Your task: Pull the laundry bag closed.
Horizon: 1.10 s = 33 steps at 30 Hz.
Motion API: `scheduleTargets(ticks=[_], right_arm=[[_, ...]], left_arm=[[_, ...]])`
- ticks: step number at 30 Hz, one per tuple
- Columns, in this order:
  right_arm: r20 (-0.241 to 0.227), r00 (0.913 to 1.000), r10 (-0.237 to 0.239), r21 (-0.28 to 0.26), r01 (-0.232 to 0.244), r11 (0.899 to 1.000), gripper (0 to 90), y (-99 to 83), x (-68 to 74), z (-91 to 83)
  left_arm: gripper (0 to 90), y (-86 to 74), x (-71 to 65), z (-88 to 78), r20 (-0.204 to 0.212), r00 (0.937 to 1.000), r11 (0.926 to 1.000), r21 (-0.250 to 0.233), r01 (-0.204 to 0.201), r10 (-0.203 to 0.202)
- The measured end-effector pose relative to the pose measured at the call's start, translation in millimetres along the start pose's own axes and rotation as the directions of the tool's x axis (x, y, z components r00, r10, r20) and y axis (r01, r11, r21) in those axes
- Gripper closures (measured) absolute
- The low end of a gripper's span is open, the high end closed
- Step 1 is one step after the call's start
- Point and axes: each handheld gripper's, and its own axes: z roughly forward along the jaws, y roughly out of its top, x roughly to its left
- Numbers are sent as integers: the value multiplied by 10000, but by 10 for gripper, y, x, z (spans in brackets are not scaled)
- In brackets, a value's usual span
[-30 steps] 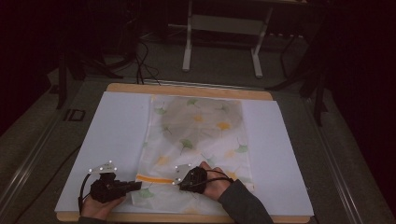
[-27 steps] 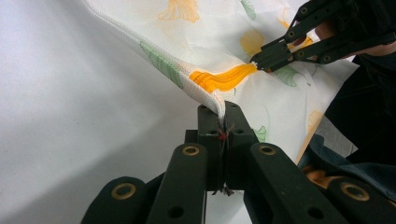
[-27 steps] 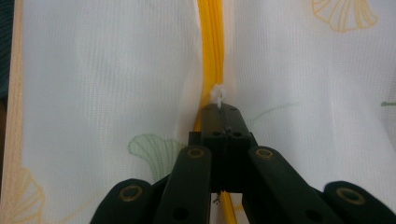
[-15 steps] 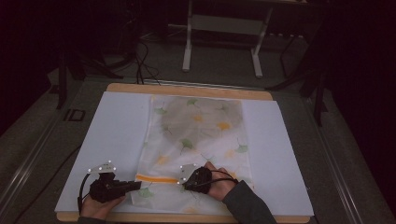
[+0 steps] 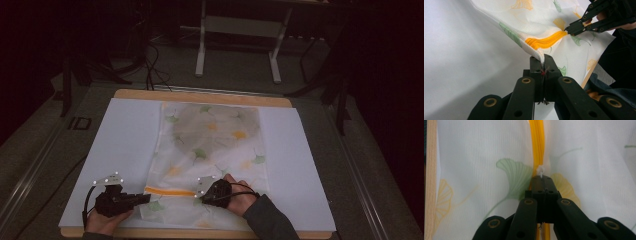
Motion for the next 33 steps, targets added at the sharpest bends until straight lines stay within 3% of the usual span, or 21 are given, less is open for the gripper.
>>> scheduleTargets(ticks=[33], right_arm=[[354,9988,347,151,-353,9993,900,-274,-18,-148]], left_arm=[[884,0,15,-26,-17,10000,9999,-88,69,-69]])
